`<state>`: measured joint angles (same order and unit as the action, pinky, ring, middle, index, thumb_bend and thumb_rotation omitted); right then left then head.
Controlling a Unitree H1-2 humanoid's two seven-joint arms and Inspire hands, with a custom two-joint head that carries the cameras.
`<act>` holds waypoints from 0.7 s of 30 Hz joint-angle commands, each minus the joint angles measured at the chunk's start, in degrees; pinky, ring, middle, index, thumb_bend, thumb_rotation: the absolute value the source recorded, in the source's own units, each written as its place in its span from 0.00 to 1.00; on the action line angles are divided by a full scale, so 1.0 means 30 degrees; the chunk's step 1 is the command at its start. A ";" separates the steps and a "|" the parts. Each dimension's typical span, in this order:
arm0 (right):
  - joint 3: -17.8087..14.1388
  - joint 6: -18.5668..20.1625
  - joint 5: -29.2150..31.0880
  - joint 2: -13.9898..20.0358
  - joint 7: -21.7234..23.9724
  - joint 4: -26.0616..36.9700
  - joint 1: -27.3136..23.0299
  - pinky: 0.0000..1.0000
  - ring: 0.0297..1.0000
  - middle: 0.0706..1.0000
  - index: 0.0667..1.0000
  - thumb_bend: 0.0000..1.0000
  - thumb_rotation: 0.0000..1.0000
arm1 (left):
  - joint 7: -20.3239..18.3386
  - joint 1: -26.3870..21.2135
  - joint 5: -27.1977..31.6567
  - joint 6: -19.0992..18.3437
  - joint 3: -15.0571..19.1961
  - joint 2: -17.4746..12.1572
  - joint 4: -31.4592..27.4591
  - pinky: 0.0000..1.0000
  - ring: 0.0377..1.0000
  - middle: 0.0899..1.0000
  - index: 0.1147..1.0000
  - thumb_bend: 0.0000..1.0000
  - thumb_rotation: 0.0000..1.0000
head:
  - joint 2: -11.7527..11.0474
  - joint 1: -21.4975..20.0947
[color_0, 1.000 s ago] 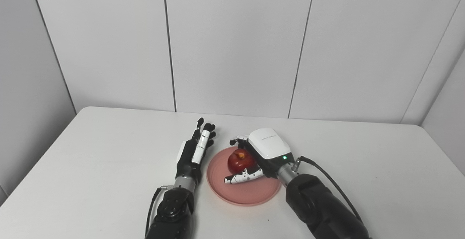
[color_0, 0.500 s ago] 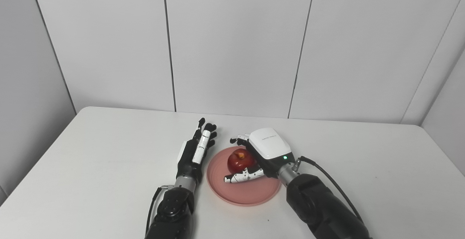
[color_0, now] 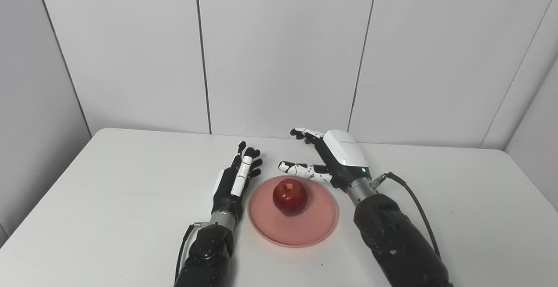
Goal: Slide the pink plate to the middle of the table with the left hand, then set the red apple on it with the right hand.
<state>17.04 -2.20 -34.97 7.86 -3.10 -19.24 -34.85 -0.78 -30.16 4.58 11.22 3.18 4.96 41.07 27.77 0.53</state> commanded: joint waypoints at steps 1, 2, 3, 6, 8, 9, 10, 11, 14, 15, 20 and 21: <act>-0.0711 -0.0930 0.1593 -0.0423 -0.0046 0.0837 -0.0749 0.68 0.80 0.82 0.82 0.93 1.00 | 0.0177 0.0759 -0.0054 0.0045 -0.0017 0.0042 0.0846 0.88 0.87 0.89 1.00 0.71 0.86 | 0.0019 -0.0003; -0.0929 -0.0930 0.2060 -0.0550 0.0029 0.0918 -0.0680 0.69 0.82 0.84 0.83 0.93 1.00 | 0.0192 0.0763 -0.0056 0.0102 -0.0018 0.0039 0.0839 0.88 0.88 0.89 1.00 0.71 0.85 | 0.0019 -0.0003; -0.1136 -0.0860 0.2496 -0.0675 0.0131 0.0999 -0.0603 0.73 0.84 0.85 0.84 0.94 1.00 | 0.0215 0.0775 -0.0074 0.0157 -0.0032 0.0031 0.0819 0.88 0.88 0.89 1.00 0.71 0.85 | 0.0033 0.0005; -0.1856 -0.1309 0.4305 -0.1052 0.0361 0.0701 -0.0442 0.85 0.91 0.91 0.87 0.92 1.00 | 0.0351 0.0732 -0.0109 0.0466 -0.0015 0.0013 0.1018 0.88 0.88 0.89 1.00 0.73 0.85 | 0.0038 0.0015; -0.2392 -0.1759 0.5586 -0.1244 0.0521 0.0179 -0.0381 0.92 0.92 0.92 0.89 0.89 1.00 | 0.0632 0.0708 -0.0119 0.0746 0.0068 0.0087 0.1120 0.90 0.88 0.92 1.00 0.74 0.84 | 0.0053 0.0008; -0.2506 -0.1844 0.5883 -0.1276 0.0552 0.0034 -0.0371 0.91 0.92 0.92 0.91 0.87 1.00 | 0.0724 0.0707 -0.0110 0.0832 0.0099 0.0113 0.1136 0.92 0.89 0.94 1.00 0.75 0.83 | 0.0056 0.0005; -0.2746 -0.1991 0.6417 -0.1323 0.0614 -0.0265 -0.0349 0.91 0.92 0.92 0.91 0.87 1.00 | 0.1170 0.0718 -0.0337 0.0989 0.0092 0.0191 0.1107 0.92 0.89 0.94 1.00 0.75 0.83 | 0.0066 -0.0004; -0.2895 -0.2098 0.6769 -0.1348 0.0656 -0.0462 -0.0338 0.93 0.94 0.94 0.93 0.85 1.00 | 0.1495 0.0726 -0.0502 0.1089 0.0068 0.0239 0.1083 0.95 0.93 0.97 1.00 0.78 0.85 | 0.0066 -0.0004; -0.3772 -0.1969 0.8328 -0.1695 0.0769 -0.1243 -0.0246 0.99 0.99 0.98 0.96 0.88 1.00 | 0.2472 0.0753 -0.1259 0.1479 -0.0129 0.0250 0.0991 0.99 0.99 1.00 1.00 0.78 0.87 | 0.0065 -0.0008; -0.3974 -0.1832 0.8648 -0.1778 0.0799 -0.1368 -0.0211 0.99 1.00 0.99 0.97 0.89 1.00 | 0.2718 0.0749 -0.1433 0.1592 -0.0179 0.0243 0.0987 1.00 0.99 1.00 1.00 0.78 0.87 | 0.0065 -0.0008; -0.4974 -0.2550 0.9516 -0.2099 0.0042 -0.2677 -0.0070 1.00 1.00 0.99 0.97 0.85 1.00 | 0.3793 0.0784 -0.2337 0.2103 -0.0427 0.0181 0.0921 1.00 1.00 1.00 1.00 0.75 0.91 | 0.0091 -0.0049; -0.5076 -0.2781 0.9501 -0.2126 -0.0145 -0.2910 -0.0046 1.00 1.00 0.99 0.97 0.85 1.00 | 0.3927 0.0792 -0.2443 0.2099 -0.0469 0.0169 0.0877 1.00 1.00 1.00 1.00 0.75 0.91 | 0.0103 -0.0070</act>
<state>2.44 -6.31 -6.99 1.75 -2.29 -28.48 -32.81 10.07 -30.31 -1.76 15.62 2.11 5.22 41.62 28.04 0.35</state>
